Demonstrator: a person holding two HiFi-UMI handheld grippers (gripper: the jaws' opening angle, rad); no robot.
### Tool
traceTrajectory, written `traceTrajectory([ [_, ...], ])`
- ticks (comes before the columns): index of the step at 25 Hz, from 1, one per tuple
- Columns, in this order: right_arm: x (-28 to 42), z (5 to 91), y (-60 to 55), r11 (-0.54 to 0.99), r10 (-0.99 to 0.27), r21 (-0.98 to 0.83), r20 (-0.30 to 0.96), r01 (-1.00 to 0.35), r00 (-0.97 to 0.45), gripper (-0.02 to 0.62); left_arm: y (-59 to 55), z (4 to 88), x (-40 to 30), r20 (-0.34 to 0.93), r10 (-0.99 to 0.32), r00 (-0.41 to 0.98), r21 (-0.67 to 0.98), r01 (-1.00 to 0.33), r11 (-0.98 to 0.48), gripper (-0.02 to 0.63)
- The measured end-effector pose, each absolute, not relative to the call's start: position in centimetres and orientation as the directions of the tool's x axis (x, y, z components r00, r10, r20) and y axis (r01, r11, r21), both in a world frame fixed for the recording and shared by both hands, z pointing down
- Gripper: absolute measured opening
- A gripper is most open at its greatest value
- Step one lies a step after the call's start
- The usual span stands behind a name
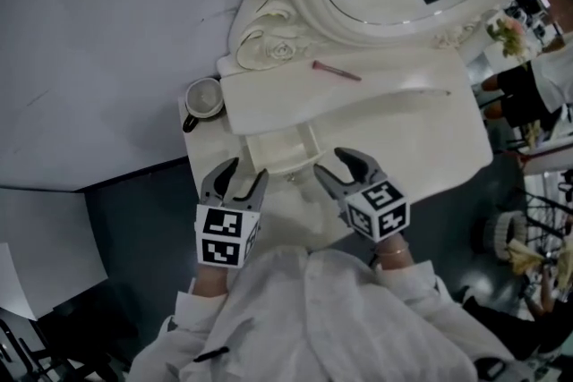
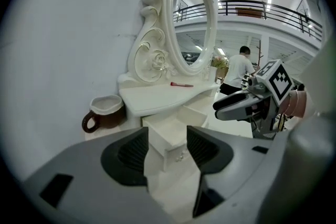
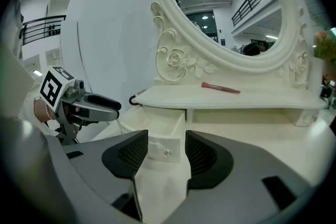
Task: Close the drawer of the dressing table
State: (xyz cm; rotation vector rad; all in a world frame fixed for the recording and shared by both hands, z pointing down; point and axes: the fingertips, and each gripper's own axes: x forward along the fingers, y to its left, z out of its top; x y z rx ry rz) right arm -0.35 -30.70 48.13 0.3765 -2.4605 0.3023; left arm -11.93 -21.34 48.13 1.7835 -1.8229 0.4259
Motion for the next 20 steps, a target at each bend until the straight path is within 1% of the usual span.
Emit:
traceTrajectory([
  [6, -0.5, 49.5, -32.2, 0.934, -0.165, -0.149, 0.627, -0.324, -0.761, 0.202, -20.2, 49.9, -12.5, 0.606, -0.795, 0.032, 0.157, -0.984, 0.081, 0.216],
  [10, -0.7, 50.4, -32.0, 0.953, -0.087, -0.17, 0.641, -0.252, -0.762, 0.204, -20.0, 51.0, -12.1, 0.623, -0.78, 0.06, 0.175, -0.982, 0.064, 0.216],
  [13, -0.2, 51.7, -31.2, 0.974, -0.026, -0.144, 0.692, -0.173, -0.722, 0.205, -20.0, 51.9, -11.6, 0.633, -0.77, 0.084, 0.175, -0.984, 0.037, 0.216],
  [16, 0.0, 52.9, -31.0, 0.987, -0.029, -0.09, 0.724, -0.137, -0.689, 0.204, -20.1, 52.7, -11.2, 0.638, -0.763, 0.107, 0.181, -0.983, 0.014, 0.216],
  [20, -0.9, 52.8, -30.5, 0.994, -0.043, -0.038, 0.722, -0.101, -0.691, 0.204, -20.2, 53.2, -10.5, 0.648, -0.751, 0.126, 0.177, -0.984, -0.012, 0.216],
])
